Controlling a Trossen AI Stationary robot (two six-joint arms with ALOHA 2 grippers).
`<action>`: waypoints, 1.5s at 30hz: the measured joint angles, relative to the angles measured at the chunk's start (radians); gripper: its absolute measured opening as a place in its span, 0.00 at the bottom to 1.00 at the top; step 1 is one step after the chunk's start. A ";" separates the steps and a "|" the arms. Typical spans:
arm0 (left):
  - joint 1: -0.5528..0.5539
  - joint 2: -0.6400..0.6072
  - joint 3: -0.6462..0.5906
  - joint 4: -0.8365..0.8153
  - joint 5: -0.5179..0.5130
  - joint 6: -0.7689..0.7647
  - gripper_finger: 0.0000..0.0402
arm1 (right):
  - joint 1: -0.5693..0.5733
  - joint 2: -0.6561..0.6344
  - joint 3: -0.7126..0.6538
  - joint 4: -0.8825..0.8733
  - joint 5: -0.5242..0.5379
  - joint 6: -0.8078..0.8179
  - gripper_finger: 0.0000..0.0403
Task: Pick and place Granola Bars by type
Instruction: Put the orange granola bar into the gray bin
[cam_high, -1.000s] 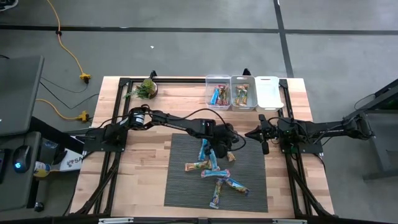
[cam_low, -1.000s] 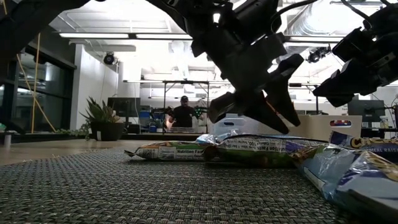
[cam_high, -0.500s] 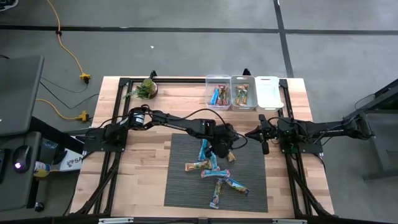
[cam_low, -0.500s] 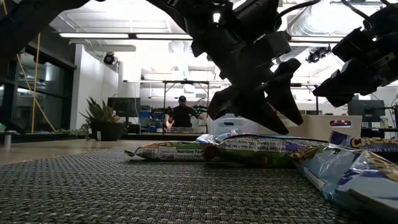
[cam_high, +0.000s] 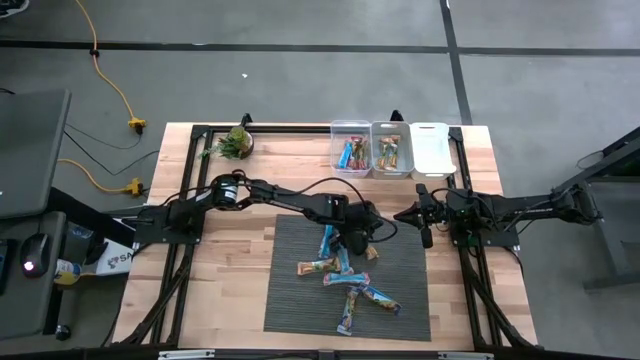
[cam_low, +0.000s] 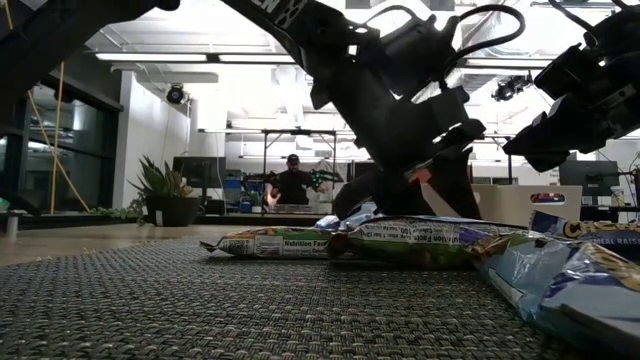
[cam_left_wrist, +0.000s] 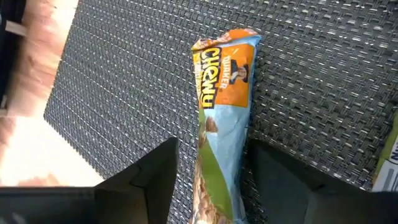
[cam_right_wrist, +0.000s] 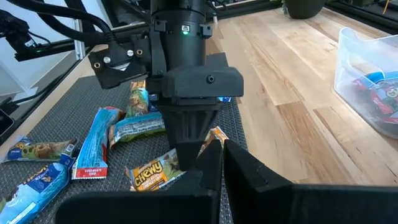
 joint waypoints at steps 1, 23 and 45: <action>0.000 0.000 0.000 -0.001 0.001 -0.001 0.47 | 0.000 0.000 0.000 0.000 0.000 0.000 0.00; 0.000 0.004 -0.004 -0.027 0.017 -0.055 0.21 | 0.000 0.000 0.000 0.000 0.000 0.000 0.00; -0.001 0.013 0.284 -0.255 -0.005 -0.178 0.12 | 0.000 0.000 0.000 0.000 0.000 0.000 0.00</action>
